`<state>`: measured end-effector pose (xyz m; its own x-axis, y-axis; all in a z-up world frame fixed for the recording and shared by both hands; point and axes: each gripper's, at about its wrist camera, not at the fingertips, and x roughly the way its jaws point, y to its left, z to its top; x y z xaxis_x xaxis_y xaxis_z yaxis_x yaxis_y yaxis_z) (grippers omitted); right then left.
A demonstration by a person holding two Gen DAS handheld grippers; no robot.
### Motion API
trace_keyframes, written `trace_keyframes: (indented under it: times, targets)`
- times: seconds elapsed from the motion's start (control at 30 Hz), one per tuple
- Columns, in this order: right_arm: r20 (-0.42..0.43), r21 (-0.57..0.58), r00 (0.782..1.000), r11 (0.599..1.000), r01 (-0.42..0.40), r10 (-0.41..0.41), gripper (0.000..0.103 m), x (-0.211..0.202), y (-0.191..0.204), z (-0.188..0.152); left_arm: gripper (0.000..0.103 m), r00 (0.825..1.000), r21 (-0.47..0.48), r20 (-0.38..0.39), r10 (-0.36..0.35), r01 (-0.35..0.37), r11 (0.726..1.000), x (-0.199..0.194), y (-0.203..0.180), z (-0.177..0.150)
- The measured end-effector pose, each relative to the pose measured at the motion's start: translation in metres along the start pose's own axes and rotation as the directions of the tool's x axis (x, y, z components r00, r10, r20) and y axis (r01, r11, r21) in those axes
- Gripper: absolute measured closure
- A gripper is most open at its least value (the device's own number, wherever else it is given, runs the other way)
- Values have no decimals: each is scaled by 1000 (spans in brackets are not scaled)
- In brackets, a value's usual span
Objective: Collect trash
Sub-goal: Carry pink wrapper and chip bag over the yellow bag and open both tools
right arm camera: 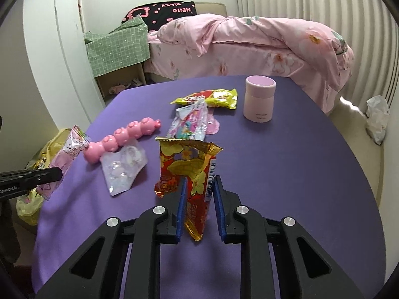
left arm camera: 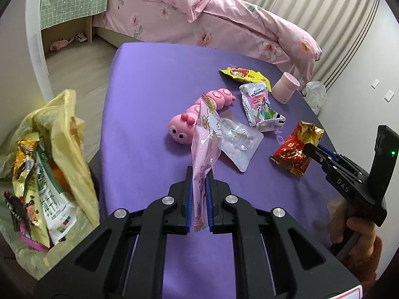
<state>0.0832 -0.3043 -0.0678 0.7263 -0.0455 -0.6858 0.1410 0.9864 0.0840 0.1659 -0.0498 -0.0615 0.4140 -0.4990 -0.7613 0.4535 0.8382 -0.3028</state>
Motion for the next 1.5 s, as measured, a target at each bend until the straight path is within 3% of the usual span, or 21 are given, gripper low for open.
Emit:
trace_keyframes:
  times: [0.63,1.03,1.33,1.5]
  targets:
    - [84,-5,989,992,-126,126,90,-41,19,17,95,983,-66,168,73,-62,996,-78,32,-14]
    - [123,-168,976,973,-160,182,90,-58,84,49,95,950,-102,265,166,-143,984,-128,67,-26]
    - [108,-266,968,945,-190,225,90,-55,129,65,95,933,-233,257,252,-193,953,-143,132,-38]
    - [86,-294,965,931,-215,249,90,-47,150,68,95,942,-299,189,277,-214,930,-128,165,-51]
